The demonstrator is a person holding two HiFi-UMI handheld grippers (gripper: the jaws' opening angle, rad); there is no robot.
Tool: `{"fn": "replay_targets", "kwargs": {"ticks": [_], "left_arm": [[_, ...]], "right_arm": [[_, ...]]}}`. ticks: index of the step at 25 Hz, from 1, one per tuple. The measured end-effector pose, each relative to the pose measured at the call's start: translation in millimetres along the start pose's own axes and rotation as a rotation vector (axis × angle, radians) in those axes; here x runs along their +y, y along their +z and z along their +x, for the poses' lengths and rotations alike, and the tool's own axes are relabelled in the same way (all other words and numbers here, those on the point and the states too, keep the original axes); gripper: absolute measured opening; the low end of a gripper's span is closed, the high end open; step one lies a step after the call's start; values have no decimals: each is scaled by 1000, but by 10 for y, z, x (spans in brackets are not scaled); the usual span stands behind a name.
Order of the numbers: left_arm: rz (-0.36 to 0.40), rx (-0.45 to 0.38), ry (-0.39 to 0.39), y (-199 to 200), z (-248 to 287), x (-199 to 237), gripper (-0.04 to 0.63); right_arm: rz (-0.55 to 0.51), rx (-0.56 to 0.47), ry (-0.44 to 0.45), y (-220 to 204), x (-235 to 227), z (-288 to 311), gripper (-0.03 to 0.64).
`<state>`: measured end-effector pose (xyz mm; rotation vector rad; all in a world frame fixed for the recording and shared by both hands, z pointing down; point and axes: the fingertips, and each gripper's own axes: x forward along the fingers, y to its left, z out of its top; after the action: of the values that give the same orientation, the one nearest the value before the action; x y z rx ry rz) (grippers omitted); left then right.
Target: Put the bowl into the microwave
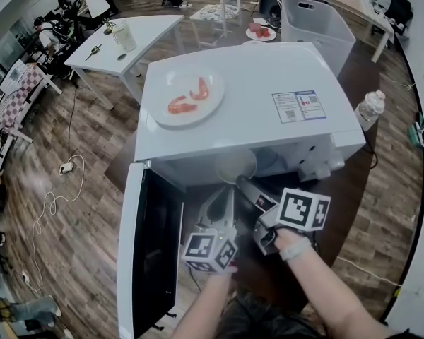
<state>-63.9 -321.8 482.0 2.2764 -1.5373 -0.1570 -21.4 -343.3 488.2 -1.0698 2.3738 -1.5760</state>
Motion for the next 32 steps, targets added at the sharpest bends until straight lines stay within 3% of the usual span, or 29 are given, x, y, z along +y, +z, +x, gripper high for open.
{"fn": "replay_targets", "kwargs": {"ticks": [6, 11, 14, 17, 21, 32], "left_arm": [[-12, 0, 7, 7, 16, 31, 0], [-16, 0, 16, 30, 47, 69, 0], [-18, -3, 16, 20, 38, 73, 0], [-17, -3, 16, 18, 44, 86, 0], [-14, -8, 20, 31, 56, 103, 0], [-18, -7, 55, 14, 27, 221, 0]], "right_arm": [[-69, 32, 22, -41, 48, -39, 225], [-43, 32, 17, -77, -16, -53, 225], [-33, 20, 12, -104, -63, -72, 170], [-18, 13, 18, -110, -76, -54, 169], [-1, -3, 36, -102, -49, -16, 108], [72, -42, 47, -53, -65, 56, 38]]}}
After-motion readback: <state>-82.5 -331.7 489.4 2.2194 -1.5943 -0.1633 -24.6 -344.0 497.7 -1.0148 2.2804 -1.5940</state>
